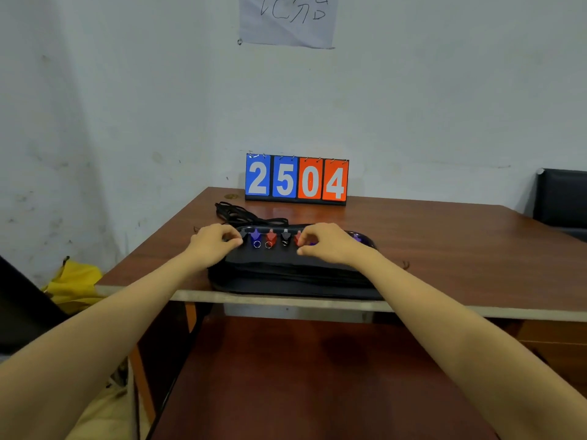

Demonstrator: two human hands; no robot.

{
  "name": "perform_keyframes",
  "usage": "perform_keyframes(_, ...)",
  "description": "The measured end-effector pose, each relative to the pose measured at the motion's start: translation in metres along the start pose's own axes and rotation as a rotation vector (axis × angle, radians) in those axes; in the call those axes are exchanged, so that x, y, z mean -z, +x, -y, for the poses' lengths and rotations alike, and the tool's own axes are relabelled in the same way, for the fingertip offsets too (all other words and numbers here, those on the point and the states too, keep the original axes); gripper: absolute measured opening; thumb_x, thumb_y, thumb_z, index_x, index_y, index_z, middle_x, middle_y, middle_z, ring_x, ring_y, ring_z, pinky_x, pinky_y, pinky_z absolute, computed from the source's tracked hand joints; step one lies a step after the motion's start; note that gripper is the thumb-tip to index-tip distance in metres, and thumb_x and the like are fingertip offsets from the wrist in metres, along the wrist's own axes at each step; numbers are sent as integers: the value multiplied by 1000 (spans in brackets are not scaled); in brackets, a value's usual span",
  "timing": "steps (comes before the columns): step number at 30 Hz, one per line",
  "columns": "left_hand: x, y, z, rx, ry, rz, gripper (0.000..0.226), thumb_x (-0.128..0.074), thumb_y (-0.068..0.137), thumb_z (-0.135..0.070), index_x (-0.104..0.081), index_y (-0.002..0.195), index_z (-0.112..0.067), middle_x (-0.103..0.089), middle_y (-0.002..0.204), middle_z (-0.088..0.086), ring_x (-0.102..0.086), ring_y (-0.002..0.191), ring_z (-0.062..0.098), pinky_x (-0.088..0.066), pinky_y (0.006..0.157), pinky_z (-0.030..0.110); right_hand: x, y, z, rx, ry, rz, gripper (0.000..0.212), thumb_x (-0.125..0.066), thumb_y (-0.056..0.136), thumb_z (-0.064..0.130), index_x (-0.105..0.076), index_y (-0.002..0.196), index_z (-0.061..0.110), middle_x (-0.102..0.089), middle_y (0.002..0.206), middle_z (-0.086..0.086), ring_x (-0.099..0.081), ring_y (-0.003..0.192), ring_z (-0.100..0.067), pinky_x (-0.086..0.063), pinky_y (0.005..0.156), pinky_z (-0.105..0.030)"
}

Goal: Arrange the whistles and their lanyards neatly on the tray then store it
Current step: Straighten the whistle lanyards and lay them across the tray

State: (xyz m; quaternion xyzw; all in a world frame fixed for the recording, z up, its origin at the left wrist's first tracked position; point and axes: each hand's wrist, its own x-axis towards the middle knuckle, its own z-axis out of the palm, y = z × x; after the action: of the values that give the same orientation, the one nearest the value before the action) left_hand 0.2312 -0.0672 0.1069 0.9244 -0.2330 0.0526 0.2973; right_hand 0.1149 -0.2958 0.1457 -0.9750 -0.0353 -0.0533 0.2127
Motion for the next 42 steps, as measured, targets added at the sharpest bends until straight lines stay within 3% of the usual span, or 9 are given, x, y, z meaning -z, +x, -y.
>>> perform_keyframes(7, 22, 78, 37, 134, 96, -31, 16, -60, 89, -26, -66, 103, -20, -64, 116, 4, -56, 110, 24, -45, 98, 43, -11, 95, 10, 12, 49, -18, 22, -62, 89, 22, -61, 107, 10, -63, 108, -5, -58, 91, -15, -47, 76, -23)
perform_keyframes(12, 20, 119, 67, 135, 211, 45, 30, -62, 86, -30, -63, 113, -17, -63, 119, 6, -55, 111, 26, -45, 97, 42, -20, 162, 15, 56, 29, -15, 27, -61, 89, 21, -60, 113, 9, -63, 114, -6, -57, 100, -16, -44, 84, -23)
perform_keyframes(19, -2, 144, 83, 105, 271, 87, 13, -63, 85, -39, -64, 91, -27, -64, 106, -1, -55, 108, 23, -43, 96, 45, -40, 212, 25, 96, 41, 0, 32, -61, 89, 19, -61, 119, 7, -62, 119, -10, -58, 109, -20, -46, 93, -27)
perform_keyframes(24, 10, 144, 68, 2, -51, -50, 11, -64, 86, -34, -70, 88, -25, -69, 92, -2, -60, 92, 18, -46, 91, 38, -48, 219, 31, 123, 49, 10, 39, -62, 89, 25, -58, 125, 9, -61, 121, -9, -57, 108, -21, -42, 87, -25)
perform_keyframes(29, 37, 135, 40, -10, -331, -21, 16, -67, 85, -21, -74, 87, -7, -67, 68, -5, -58, 68, 2, -44, 76, 21, -32, 214, 31, 83, 128, -99, 25, -54, 94, 26, -67, 100, 5, -60, 85, -1, -52, 78, -13, -38, 62, -19)
perform_keyframes(32, 43, 129, 34, 8, -378, 13, 16, -63, 88, -16, -72, 92, -4, -67, 70, -4, -59, 64, -1, -46, 69, 9, -11, 204, 25, 52, 144, -165, 26, -49, 97, 22, -68, 107, 7, -58, 90, 3, -52, 83, -12, -39, 72, -20)
perform_keyframes(35, 42, 122, 20, -25, -459, -51, 10, -62, 88, -11, -66, 97, -8, -67, 72, -3, -60, 57, -8, -42, 59, -2, 3, 197, 16, 6, 144, -216, 26, -47, 96, 18, -70, 99, 6, -64, 93, -6, -53, 79, -16, -40, 61, -21)
perform_keyframes(39, 40, 119, -4, -6, -673, -247, 16, -69, 83, -11, -64, 95, -1, -70, 75, 4, -67, 71, 8, -49, 72, 13, 16, 187, 8, -46, 191, -236, 23, -49, 95, 16, -66, 107, 7, -65, 106, -13, -54, 82, -16, -37, 58, -17)
perform_keyframes(42, 39, 118, -27, -20, -705, -310, 13, -73, 78, -14, -69, 89, -7, -69, 81, 3, -64, 77, 16, -49, 83, 26, 23, 173, 9, 14, 196, -212, 36, -59, 91, 23, -54, 126, 17, -60, 106, -7, -55, 90, -17, -38, 69, -20)
